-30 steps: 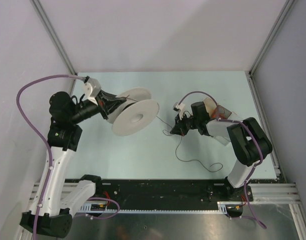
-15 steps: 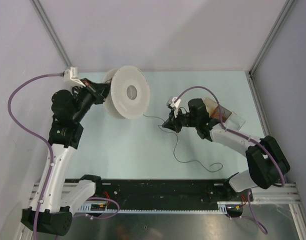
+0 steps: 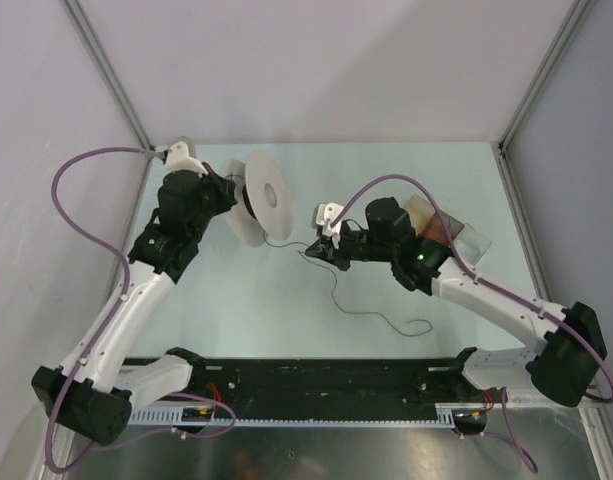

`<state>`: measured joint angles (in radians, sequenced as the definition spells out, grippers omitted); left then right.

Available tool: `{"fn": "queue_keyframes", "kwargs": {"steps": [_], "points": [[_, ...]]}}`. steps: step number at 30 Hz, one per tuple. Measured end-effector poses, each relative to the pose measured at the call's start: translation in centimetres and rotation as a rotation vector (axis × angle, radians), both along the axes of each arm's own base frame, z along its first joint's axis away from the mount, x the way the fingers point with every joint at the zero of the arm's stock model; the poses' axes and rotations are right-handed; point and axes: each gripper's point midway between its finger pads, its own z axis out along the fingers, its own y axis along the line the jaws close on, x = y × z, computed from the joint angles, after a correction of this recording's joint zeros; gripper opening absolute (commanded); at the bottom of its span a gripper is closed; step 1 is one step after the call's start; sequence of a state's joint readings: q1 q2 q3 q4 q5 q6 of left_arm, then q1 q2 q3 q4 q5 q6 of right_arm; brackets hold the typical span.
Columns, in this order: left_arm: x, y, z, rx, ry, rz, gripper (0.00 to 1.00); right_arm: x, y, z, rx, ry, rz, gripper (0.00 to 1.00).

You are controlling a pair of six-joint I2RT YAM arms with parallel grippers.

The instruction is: Wrap the cables

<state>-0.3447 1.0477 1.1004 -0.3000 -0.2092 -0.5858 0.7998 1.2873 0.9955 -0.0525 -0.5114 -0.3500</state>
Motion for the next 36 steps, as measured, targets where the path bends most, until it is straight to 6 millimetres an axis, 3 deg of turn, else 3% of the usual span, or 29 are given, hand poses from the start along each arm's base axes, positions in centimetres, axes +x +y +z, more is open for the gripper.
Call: {"fn": "queue_keyframes", "kwargs": {"steps": [3, 7, 12, 16, 24, 27, 32, 36], "points": [[0.2, -0.1, -1.2, 0.085, 0.015, 0.003, 0.0, -0.3, 0.3, 3.3, 0.035, -0.092, 0.003, 0.0], [0.1, -0.7, -4.1, 0.195, 0.059, -0.046, 0.0, 0.5, 0.3, 6.3, 0.057, -0.187, -0.027, 0.0], [-1.5, -3.1, -7.9, 0.319, 0.098, -0.215, 0.0, 2.0, 0.0, 7.5, 0.047, -0.246, -0.088, 0.0], [-3.0, -5.4, -8.5, 0.39, 0.058, -0.372, 0.0, 3.5, 0.2, 7.7, 0.034, -0.259, -0.132, 0.0], [-6.6, -7.8, -6.5, 0.492, -0.13, -0.652, 0.0, 8.5, -1.0, 8.3, 0.026, -0.284, -0.268, 0.0], [-7.6, -8.5, -5.0, 0.512, -0.218, -0.728, 0.0, 10.2, -1.9, 6.9, 0.001, -0.255, -0.288, 0.0], [-8.4, -9.2, -3.0, 0.499, -0.287, -0.797, 0.0, 11.1, -3.4, 3.6, -0.051, -0.146, -0.236, 0.0], [-8.0, -8.8, 0.4, 0.471, -0.335, -0.788, 0.0, 10.5, -4.0, 2.3, -0.046, -0.057, -0.154, 0.21]]}}
